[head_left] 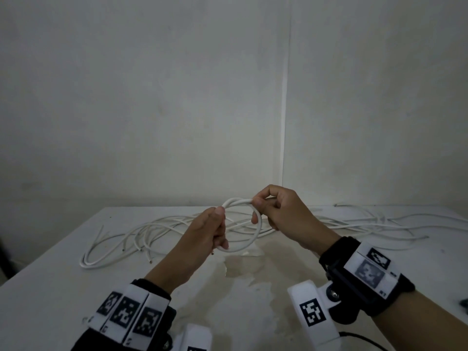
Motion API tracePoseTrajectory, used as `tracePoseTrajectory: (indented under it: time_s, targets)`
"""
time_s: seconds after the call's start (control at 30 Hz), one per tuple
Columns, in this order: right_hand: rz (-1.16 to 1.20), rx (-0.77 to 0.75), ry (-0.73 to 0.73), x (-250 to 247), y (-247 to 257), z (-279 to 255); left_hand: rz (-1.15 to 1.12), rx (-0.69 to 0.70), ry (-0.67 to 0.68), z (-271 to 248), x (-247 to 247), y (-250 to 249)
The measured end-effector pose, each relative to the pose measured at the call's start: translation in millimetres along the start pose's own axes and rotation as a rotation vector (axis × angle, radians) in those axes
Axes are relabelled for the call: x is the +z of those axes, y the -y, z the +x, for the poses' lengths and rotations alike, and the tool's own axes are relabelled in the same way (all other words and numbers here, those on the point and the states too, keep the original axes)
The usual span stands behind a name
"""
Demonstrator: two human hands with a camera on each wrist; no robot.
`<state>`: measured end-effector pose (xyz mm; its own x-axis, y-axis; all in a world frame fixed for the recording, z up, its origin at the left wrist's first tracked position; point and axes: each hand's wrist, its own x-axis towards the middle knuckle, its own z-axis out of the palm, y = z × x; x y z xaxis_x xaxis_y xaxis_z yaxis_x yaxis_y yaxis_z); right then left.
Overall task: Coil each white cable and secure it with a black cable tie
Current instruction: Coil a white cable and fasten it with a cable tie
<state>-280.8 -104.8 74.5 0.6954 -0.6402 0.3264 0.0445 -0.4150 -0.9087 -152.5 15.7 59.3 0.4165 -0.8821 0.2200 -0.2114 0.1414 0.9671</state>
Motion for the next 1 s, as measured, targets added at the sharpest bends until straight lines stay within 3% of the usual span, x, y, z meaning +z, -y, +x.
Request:
tracePoseTrajectory:
  time_s: [0.27, 0.43, 0.53, 0.63, 0.8, 1.0]
  targets:
    - [-0.328, -0.152, -0.076, -14.8, -24.0, -1.2, -0.275, -0.018, -0.199, 9.4, -17.9, -10.3]
    - [-0.544, -0.12, -0.338, -55.2, -46.7, 1.0, -0.404, -0.018, -0.31, 11.3, -50.5, -12.1]
    - [-0.913, -0.161, -0.277, -62.0, -51.3, 4.9, -0.386, -0.011, -0.329, 10.4, -56.1, -9.0]
    - [-1.24, -0.453, -0.186, -40.6, -61.0, 2.5, -0.383, 0.011, -0.349, 12.2, -53.8, -7.7]
    - [-1.202, -0.864, -0.049, -1.2, -62.3, -7.2, -0.246, 0.001, -0.356, 14.0, -47.3, -4.0]
    - [-1.077, -1.037, -0.007, 33.7, -34.7, -10.0, -0.107, 0.03, -0.334, 14.9, -34.3, 1.8]
